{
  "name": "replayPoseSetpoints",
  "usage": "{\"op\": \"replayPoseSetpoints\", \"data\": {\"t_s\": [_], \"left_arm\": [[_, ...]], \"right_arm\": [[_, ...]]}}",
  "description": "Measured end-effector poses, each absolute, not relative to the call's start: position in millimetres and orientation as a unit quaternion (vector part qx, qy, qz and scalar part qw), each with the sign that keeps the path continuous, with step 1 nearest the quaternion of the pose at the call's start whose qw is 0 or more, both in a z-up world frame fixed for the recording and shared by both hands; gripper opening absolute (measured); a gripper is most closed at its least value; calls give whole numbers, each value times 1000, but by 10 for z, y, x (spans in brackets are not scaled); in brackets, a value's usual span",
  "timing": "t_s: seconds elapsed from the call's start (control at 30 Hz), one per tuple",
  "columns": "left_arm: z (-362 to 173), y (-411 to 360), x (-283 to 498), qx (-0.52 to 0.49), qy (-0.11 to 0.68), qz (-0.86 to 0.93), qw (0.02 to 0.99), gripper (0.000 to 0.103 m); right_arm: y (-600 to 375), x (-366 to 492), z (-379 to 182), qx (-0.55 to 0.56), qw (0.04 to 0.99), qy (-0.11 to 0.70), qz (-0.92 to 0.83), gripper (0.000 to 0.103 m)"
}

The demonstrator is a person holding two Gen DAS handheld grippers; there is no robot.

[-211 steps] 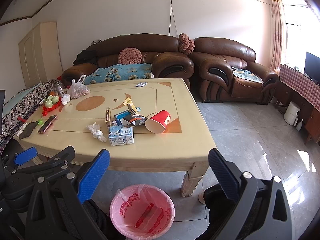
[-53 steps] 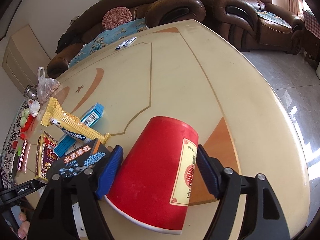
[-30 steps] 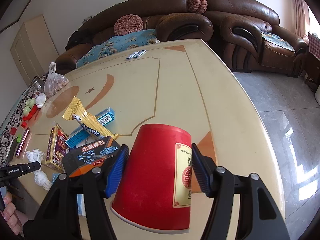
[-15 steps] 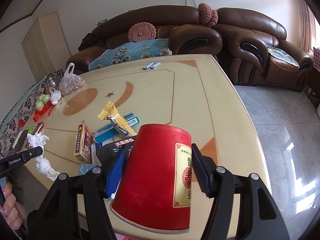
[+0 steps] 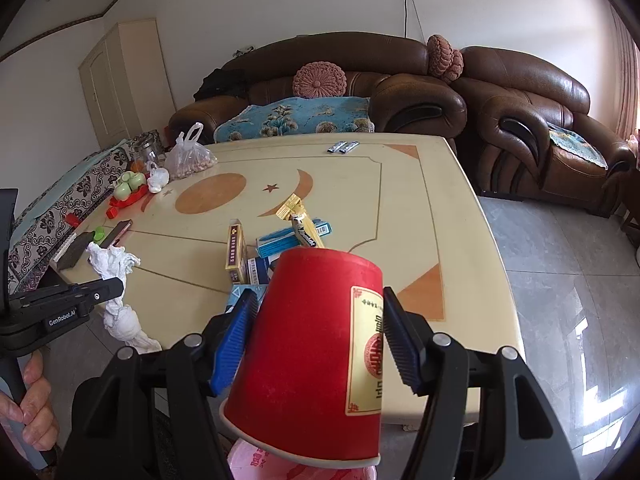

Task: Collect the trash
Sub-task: 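Carry the tissue and red cup in both grippers over the pink bin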

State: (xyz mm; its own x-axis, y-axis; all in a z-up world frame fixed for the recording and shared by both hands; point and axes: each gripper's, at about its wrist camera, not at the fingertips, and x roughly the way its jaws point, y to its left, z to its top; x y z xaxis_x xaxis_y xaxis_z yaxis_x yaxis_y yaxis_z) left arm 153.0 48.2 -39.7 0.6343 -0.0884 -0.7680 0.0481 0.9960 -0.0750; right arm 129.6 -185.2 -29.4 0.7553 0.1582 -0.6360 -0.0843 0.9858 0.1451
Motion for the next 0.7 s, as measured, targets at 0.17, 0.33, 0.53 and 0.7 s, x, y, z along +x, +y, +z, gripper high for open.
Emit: {"op": "replayPoseSetpoints", "data": {"t_s": [0.17, 0.33, 0.53, 0.7], "left_arm": [[-450, 362, 1277, -12, 432, -60, 900, 9], [-587, 238, 1053, -2, 443, -81, 893, 9], [-767, 134, 843, 8, 459, -99, 883, 9], [-896, 113, 743, 7, 472, -106, 875, 9]], "right_arm": [[-1750, 1002, -285, 44, 934, 347, 74, 61], [-1685, 767, -359, 36, 930, 357, 79, 61], [-1630, 552, -467, 31, 925, 370, 82, 61], [-1568, 436, -555, 27, 920, 381, 83, 61]]}}
